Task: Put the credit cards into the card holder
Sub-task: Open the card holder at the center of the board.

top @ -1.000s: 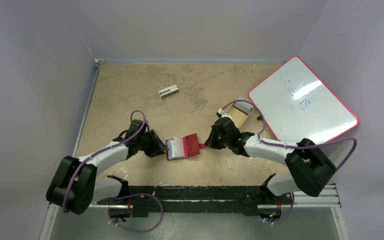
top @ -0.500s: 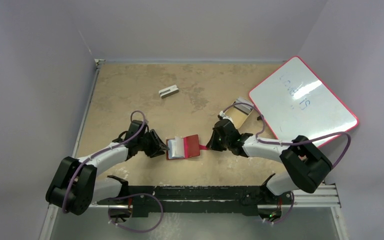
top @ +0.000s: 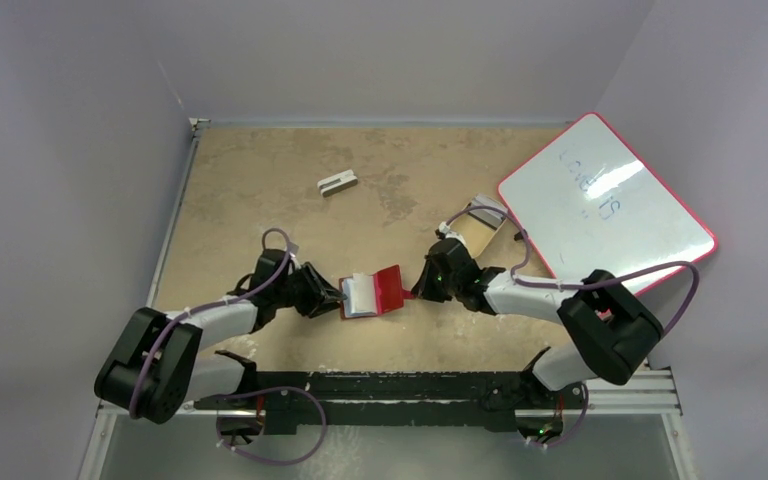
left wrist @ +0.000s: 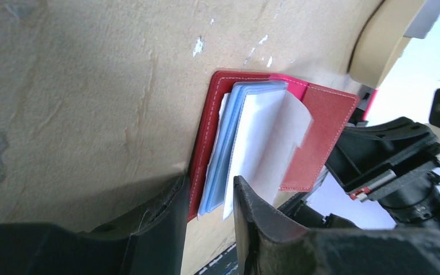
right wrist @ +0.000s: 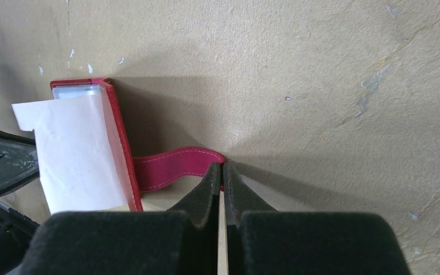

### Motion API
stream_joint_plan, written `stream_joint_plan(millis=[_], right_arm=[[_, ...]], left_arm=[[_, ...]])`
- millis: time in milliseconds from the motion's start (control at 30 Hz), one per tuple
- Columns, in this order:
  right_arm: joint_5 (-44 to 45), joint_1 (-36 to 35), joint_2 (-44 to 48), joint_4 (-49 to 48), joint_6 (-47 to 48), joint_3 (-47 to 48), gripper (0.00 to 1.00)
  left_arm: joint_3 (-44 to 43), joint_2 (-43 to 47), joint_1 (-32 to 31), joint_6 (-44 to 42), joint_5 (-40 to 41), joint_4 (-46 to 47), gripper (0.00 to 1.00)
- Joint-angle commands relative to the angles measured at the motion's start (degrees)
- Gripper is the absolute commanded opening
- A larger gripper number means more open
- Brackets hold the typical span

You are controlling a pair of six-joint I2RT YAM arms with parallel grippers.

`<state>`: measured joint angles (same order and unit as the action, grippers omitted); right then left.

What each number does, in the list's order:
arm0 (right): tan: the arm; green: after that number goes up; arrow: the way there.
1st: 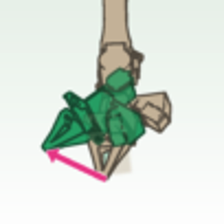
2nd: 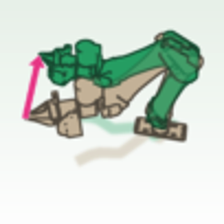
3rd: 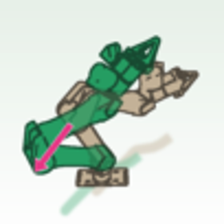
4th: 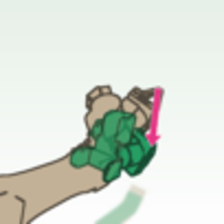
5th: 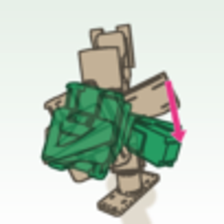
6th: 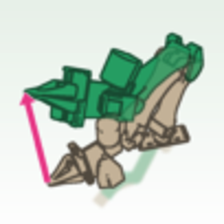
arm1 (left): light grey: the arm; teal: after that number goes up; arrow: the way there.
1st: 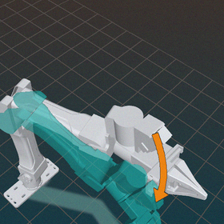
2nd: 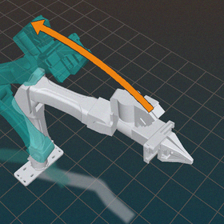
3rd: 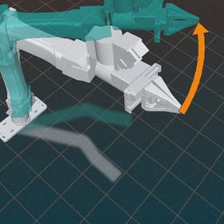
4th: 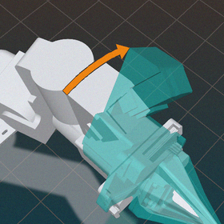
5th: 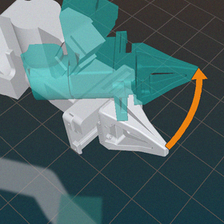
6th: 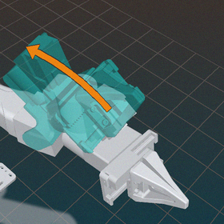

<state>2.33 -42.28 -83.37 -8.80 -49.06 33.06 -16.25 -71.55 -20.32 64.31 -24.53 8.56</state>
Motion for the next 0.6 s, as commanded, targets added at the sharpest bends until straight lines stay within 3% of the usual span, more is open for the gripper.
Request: stream_joint_plan(millis=[0, 167, 567], right_arm=[[0.77, 0.27, -1.73, 0.39, -0.09, -0.93, 0.00], [0.27, 0.27, -2.31, -0.10, -0.16, -0.98, 0.00], [0.13, 0.27, -1.81, -0.18, -0.15, -1.33, 0.00]], left_arm=[[2.70, 2.38, 0.17, 7.38, -3.31, 12.43, 0.33], [4.64, 3.51, 0.08, 12.75, -4.64, 21.00, 0.33], [4.68, 1.87, -1.81, 11.28, -3.43, 24.79, 0.34]])
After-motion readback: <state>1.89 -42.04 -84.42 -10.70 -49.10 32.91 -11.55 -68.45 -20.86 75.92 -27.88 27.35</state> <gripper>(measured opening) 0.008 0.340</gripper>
